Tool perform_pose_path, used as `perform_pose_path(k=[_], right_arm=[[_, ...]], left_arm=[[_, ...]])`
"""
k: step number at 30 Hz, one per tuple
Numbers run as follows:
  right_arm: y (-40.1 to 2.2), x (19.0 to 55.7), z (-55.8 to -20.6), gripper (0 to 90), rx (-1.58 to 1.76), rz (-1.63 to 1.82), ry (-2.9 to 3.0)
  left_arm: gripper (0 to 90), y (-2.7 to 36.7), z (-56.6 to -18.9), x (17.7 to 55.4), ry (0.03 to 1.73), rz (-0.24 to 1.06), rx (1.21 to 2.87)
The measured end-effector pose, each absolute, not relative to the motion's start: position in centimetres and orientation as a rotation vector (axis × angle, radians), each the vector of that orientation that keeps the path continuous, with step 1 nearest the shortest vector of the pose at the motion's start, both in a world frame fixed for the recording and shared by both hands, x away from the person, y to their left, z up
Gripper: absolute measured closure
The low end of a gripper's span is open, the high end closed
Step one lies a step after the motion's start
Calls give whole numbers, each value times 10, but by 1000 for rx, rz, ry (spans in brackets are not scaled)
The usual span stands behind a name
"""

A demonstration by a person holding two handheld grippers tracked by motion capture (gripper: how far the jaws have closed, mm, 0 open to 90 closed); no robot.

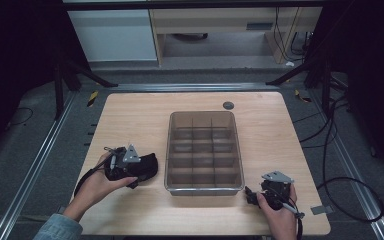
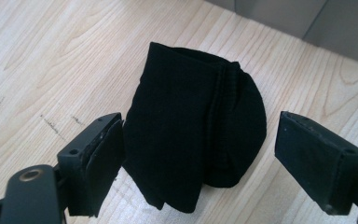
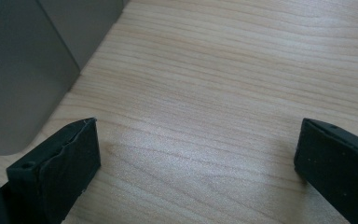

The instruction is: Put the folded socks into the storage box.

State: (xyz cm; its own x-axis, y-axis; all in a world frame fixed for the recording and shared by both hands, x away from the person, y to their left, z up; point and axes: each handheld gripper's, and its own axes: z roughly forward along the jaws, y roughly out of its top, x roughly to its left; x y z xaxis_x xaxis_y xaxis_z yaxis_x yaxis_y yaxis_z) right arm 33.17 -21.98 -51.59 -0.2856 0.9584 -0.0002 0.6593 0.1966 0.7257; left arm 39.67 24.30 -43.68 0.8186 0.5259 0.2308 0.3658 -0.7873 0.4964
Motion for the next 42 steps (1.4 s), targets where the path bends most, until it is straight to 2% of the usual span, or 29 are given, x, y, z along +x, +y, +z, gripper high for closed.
perform_pose_path(k=[12,21,29,34,39,40,42], right_arm=[[-220,332,-516,5,1506,868,2020],[-220,331,-516,5,1505,870,2024],[-220,331,-516,5,1504,873,2024],[-220,331,-516,5,1500,872,2027],[-219,331,-516,5,1501,874,2026],[-219,331,-516,5,1501,874,2026],[-219,331,-516,5,1503,873,2026]], left_arm=[[171,234,-444,400,641,492,2578],[178,228,-466,409,641,445,2587],[143,230,-478,413,660,434,2567],[229,230,-479,413,671,479,2562],[398,233,-477,413,667,511,2556],[398,235,-476,414,674,504,2545],[505,238,-475,415,697,474,2512]])
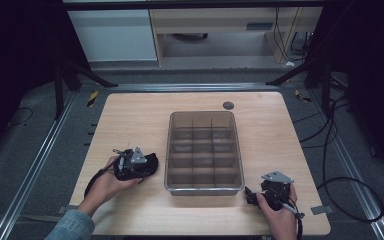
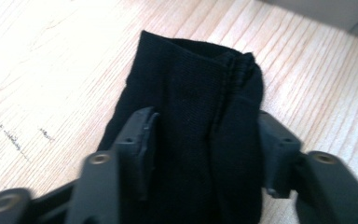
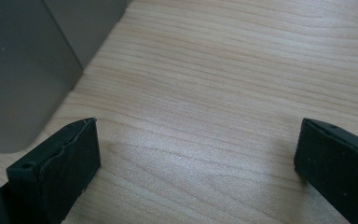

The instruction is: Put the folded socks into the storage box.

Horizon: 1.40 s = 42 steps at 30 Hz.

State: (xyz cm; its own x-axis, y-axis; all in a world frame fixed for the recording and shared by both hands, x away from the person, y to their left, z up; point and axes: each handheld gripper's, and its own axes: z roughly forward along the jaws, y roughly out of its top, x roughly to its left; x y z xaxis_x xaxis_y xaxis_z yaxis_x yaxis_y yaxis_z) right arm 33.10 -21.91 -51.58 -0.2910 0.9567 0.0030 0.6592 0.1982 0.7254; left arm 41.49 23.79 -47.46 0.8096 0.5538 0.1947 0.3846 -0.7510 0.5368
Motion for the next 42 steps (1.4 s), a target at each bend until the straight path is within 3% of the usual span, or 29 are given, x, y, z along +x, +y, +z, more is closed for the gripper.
perform_pose_path(k=[5,11,27,42], right_arm=[[-219,331,-516,5,1503,873,2026],[-219,331,-516,5,1501,874,2026],[-219,331,-516,5,1499,873,2029],[-219,331,-516,10,1497,868,2026]], left_arm=[[636,241,-471,415,705,433,2480],[682,246,-468,420,724,379,2468],[692,264,-436,416,740,399,2418],[691,252,-402,394,626,429,2434]])
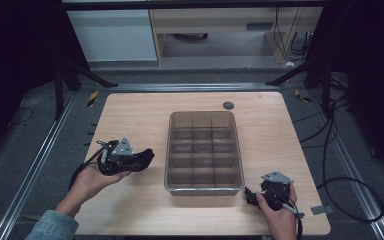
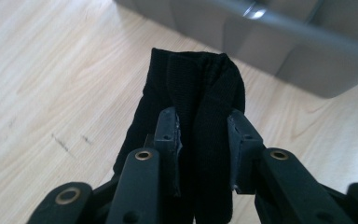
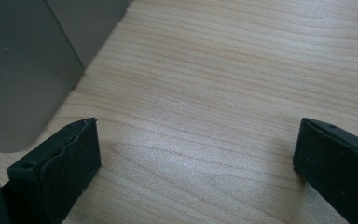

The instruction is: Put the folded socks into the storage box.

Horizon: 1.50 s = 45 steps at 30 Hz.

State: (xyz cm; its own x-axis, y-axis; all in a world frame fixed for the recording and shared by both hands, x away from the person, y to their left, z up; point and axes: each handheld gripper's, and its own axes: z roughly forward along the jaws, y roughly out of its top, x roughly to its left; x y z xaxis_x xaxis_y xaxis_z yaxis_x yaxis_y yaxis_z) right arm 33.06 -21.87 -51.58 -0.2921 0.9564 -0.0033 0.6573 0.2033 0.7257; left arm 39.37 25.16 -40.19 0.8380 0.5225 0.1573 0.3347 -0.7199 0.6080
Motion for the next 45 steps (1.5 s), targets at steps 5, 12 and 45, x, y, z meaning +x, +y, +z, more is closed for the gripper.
perform_pose_path(k=[5,12,45], right_arm=[[-219,331,-516,9,1497,868,2026],[-219,330,-516,9,1497,868,2027],[-218,330,-516,9,1500,875,2029]], left_arm=[[690,246,-394,391,578,439,2455],[690,239,-387,389,551,439,2462],[691,182,-359,386,370,399,2514]])
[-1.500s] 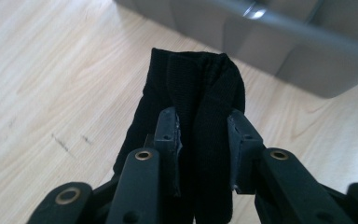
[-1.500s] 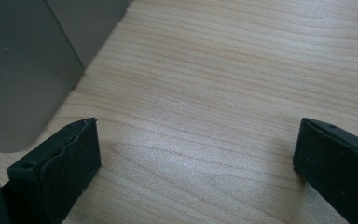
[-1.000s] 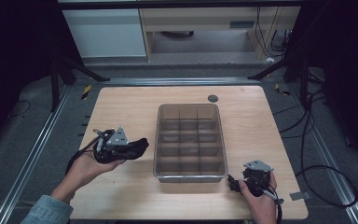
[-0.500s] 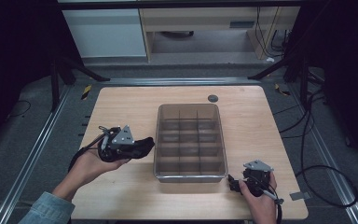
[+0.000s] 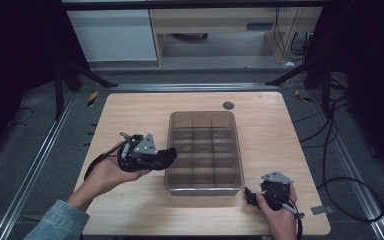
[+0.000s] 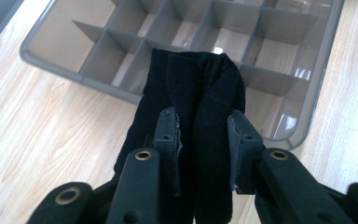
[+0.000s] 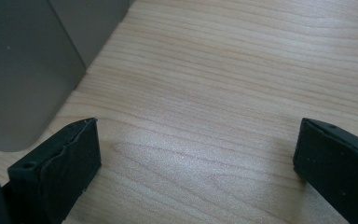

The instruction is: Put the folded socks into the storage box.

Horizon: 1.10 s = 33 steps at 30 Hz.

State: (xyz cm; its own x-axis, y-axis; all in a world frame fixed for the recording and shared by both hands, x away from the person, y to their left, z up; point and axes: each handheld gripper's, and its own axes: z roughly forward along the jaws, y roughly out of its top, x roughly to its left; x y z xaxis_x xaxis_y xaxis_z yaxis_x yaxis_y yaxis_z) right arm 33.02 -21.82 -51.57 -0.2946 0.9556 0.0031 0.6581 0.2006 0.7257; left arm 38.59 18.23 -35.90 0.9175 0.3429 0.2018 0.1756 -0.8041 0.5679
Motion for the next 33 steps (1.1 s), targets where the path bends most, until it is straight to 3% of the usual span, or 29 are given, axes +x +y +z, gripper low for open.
perform_pose_path(k=[21,33], right_arm=[[-219,331,-516,8,1494,872,2032],[-218,331,-516,8,1495,873,2032]], left_arm=[[690,124,-378,380,241,266,2620],[690,119,-397,383,273,179,2660]])
